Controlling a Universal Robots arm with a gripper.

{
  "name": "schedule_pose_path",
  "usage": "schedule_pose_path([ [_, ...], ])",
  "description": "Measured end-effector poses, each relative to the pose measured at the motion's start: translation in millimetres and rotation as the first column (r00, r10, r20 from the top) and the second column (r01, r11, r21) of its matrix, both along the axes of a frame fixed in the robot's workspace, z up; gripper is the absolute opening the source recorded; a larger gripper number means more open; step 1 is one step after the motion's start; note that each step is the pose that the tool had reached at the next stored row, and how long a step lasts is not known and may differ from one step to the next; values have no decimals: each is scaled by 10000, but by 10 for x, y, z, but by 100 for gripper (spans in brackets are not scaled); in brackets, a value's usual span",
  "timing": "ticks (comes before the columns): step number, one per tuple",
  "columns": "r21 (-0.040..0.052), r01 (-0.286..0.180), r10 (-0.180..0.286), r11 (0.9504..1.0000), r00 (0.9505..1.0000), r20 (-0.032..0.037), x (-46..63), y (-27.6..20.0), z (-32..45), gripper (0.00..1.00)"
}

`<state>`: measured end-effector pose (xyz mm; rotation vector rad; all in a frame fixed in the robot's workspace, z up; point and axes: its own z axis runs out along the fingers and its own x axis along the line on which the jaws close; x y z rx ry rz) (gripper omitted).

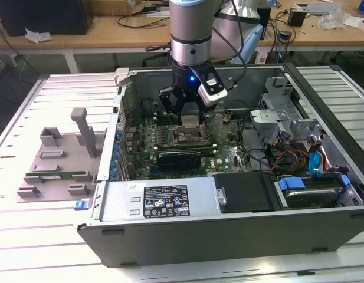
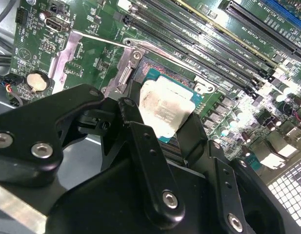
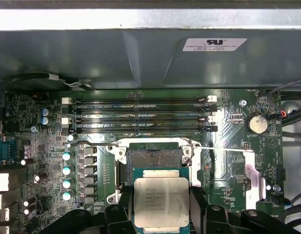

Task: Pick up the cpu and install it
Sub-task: 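Place the cpu into insertion slot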

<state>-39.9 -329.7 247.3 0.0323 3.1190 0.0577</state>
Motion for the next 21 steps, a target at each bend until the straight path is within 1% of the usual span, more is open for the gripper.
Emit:
schedule_pose_path([
  [6, -5, 1, -1, 10000, 10000, 0, 0, 0, 0, 55],
  [7, -5, 246, -246, 9997, 9997, 0, 0, 0, -1, 55],
  [8, -5, 586, -586, 9983, 9983, 0, 0, 0, -1, 55],
  [10, -5, 1018, -1018, 9948, 9948, 0, 0, 0, -2, 55],
  [11, -5, 1338, -1338, 9910, 9910, 0, 0, 0, -2, 55],
  [12, -5, 1693, -1693, 9856, 9856, 0, 0, 0, -3, 55],
  [13, -5, 2426, -2426, 9701, 9701, 0, 0, 0, -4, 55],
  [15, -5, 2909, -2909, 9568, 9568, 0, 0, 0, -5, 55],
  [16, -5, 3082, -3082, 9513, 9513, 0, 0, 0, -5, 55],
  [17, -5, 3443, -3443, 9389, 9389, 0, 0, 0, -6, 55],
  [18, -5, 3621, -3621, 9321, 9321, 0, 0, 0, -6, 55],
  [20, -5, 4005, -4005, 9163, 9163, 0, 0, 0, -7, 55],
  [21, -5, 4158, -4158, 9095, 9095, 0, 0, 0, -7, 55],
])
